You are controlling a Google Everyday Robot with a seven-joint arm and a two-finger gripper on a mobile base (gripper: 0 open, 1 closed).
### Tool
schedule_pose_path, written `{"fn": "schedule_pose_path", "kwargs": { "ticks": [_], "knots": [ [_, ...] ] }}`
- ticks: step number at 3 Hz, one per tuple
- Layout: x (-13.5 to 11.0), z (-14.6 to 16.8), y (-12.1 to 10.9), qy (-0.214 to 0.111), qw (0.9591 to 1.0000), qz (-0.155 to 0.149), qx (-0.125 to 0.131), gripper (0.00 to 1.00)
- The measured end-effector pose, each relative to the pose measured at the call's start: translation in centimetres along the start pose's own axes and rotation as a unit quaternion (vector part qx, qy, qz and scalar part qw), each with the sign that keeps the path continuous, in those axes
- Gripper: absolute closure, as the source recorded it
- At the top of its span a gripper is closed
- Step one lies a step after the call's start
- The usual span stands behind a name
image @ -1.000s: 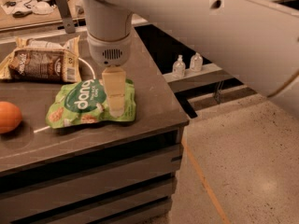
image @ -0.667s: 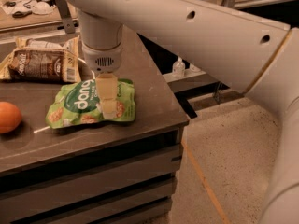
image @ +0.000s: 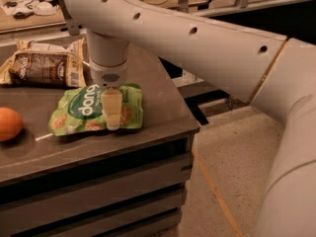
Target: Pick green rice chip bag
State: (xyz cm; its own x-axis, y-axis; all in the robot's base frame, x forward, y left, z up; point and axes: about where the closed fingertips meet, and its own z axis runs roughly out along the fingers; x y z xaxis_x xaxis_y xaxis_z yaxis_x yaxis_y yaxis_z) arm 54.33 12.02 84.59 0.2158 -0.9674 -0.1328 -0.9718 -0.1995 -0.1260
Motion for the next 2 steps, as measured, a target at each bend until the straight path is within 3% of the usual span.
{"fn": "schedule_pose_path", "kwargs": {
  "ticks": [2],
  "knots": [
    [0.33, 1.50, 0.55, -0.014, 0.9997, 0.008, -0.019, 0.64]
  ]
}}
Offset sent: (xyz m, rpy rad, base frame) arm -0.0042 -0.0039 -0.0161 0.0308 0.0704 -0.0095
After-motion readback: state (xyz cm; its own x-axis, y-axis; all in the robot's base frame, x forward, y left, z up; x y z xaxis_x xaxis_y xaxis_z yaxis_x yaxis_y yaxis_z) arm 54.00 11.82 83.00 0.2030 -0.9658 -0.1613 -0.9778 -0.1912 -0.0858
